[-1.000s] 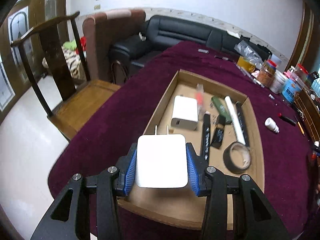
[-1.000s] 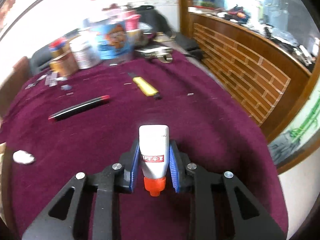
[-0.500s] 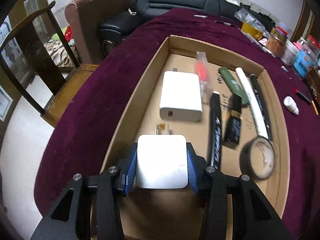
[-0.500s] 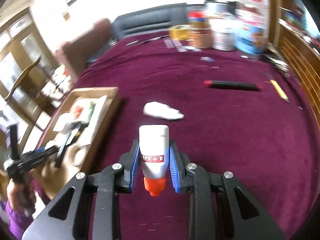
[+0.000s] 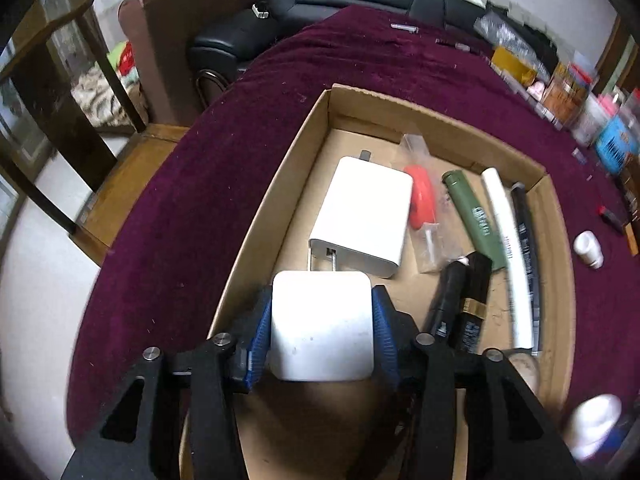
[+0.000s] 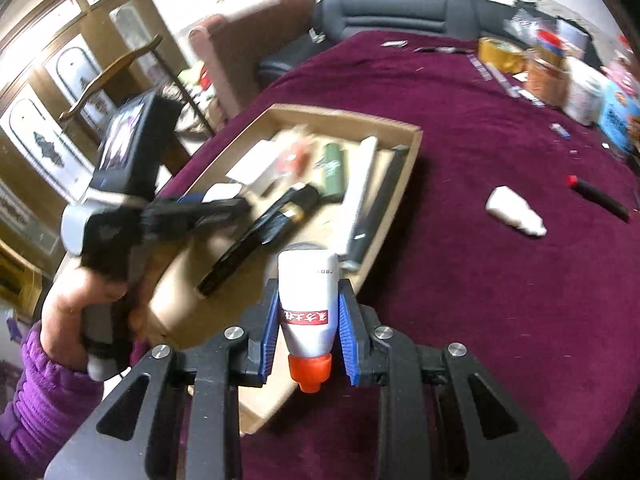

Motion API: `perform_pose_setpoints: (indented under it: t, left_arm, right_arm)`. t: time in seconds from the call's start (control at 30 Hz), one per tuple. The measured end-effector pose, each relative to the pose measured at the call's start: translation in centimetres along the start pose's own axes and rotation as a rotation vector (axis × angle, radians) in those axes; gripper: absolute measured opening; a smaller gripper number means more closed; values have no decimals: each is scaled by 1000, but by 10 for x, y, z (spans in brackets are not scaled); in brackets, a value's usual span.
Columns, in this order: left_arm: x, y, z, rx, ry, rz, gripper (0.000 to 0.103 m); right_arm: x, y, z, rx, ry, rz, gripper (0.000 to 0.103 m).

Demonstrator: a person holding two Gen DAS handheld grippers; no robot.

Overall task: Organize rigid objects
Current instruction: 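Lower the charger into the box with left tool while right tool carries the bottle over, then lower the white orange-capped bottle into the box with the right tool and release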

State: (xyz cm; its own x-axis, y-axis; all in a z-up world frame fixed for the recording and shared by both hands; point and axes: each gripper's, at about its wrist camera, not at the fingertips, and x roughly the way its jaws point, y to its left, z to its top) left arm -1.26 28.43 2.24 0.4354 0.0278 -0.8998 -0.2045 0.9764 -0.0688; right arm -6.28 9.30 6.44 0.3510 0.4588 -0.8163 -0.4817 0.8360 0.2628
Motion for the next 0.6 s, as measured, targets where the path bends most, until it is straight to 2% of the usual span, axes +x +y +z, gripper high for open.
perform_pose_setpoints:
  t: [0.1, 0.23, 0.27, 0.43, 0.5, 0.6]
  left_arm:
    - [-17, 11, -8, -30, -29, -64, 46]
    - [-56, 28, -23, -63, -134, -79, 54]
    - [-63, 32, -25, -71, -155, -71, 59]
    - [-102, 47, -40, -106, -299, -19, 65]
    - [-114, 49, -45, -109, -342, 0, 66]
    - [-122, 51, -49, -109, -380, 19, 67]
  right_arm:
    - [13, 16, -3, -33, 36, 15, 25]
    - [29, 30, -6, -72, 80, 31, 25]
    - [32, 33, -6, -79, 88, 32, 25]
    - [56, 46, -7, -117, 140, 16, 25]
    - [65, 47, -7, -126, 156, -14, 25]
    - [70, 48, -5, -155, 135, -74, 25]
